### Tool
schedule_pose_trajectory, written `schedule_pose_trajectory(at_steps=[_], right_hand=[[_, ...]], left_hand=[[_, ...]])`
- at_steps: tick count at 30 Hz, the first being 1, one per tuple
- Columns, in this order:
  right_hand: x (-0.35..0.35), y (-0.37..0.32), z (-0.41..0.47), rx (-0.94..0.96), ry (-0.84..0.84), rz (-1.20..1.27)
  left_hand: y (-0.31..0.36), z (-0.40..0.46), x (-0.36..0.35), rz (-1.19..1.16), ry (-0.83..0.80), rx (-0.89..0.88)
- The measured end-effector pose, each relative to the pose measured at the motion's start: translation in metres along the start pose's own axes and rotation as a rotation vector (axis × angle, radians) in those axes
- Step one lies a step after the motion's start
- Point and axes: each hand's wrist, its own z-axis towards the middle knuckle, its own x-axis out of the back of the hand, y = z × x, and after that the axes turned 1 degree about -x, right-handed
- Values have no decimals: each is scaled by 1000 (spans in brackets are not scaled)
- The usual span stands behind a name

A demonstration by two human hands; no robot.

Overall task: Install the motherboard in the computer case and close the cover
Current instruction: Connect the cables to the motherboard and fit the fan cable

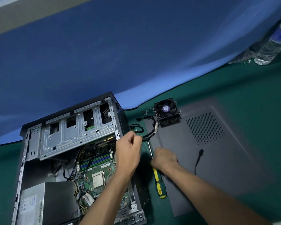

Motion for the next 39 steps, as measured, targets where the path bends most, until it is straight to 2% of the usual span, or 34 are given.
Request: schedule_pose_trajectory(at_steps=[4,10,16,21,23,27,30,34,36,39], right_hand=[[-8,0,-1,42,19,-29],[0,14,-10,196,28,213],[43,10,-23,481,170,360],[86,-16,-57,710,275,545],[103,-28,-71,764,294,516],[134,-50,-92,784,329,397],[149,-70,-111,749,330,177],[152,-104,-137,701,269,-34],[147,-124,-146,662,204,-43],[139,-148,-153,614,115,73]], left_hand=[[-3,-6,-2,-113,65,-25],[1,-4,-3,-218,140,-2],[18,8,14,-597,144,276],[42,16,39,-858,207,243],[53,23,53,-953,227,238],[71,37,87,-1167,189,225],[78,42,111,-1282,203,239],[85,41,129,-1454,199,352],[84,40,139,-1551,154,416],[77,40,159,-1792,103,430]])
